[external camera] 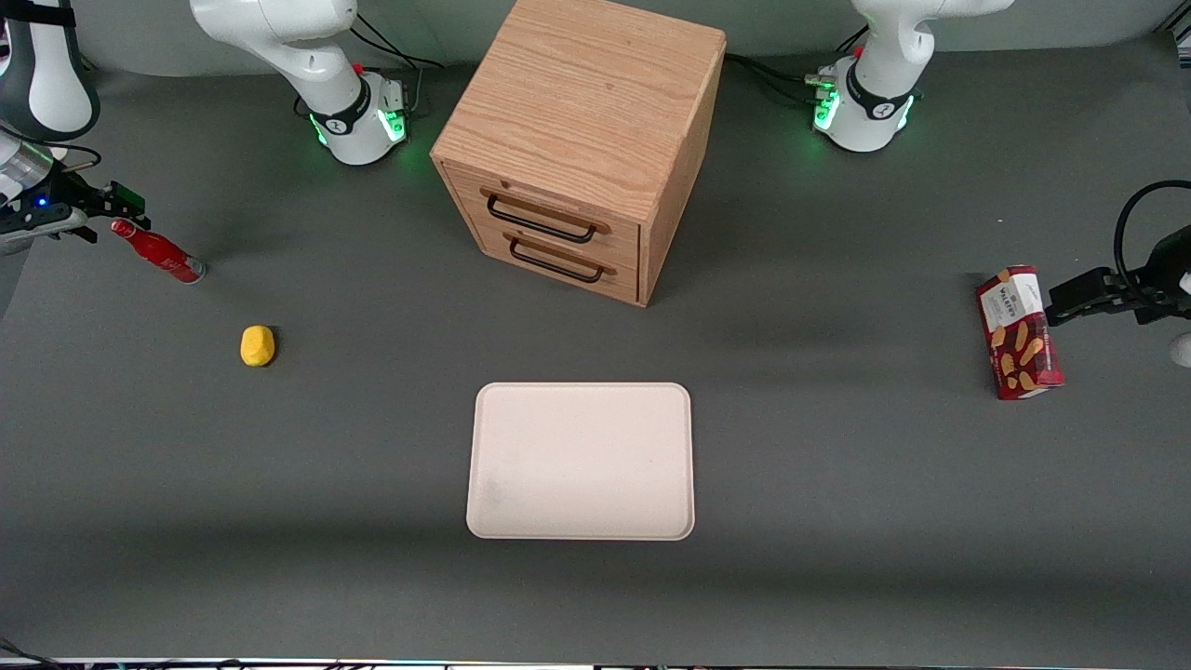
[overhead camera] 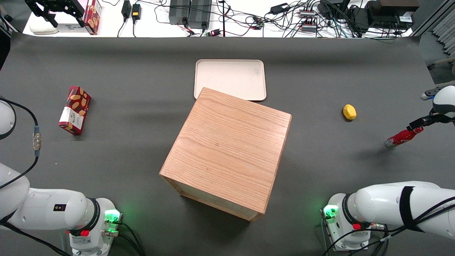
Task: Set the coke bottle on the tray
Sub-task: 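Close the right gripper around the bottle's body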
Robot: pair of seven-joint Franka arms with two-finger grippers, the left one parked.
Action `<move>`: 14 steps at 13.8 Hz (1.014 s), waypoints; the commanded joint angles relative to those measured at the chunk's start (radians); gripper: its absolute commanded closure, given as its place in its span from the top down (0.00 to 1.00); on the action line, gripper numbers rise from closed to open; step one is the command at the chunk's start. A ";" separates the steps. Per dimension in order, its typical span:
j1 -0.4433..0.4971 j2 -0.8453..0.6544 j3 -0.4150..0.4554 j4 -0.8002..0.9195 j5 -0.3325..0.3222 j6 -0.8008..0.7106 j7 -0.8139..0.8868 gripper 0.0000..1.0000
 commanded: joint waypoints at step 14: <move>0.027 0.015 -0.020 -0.009 -0.006 0.019 -0.025 0.03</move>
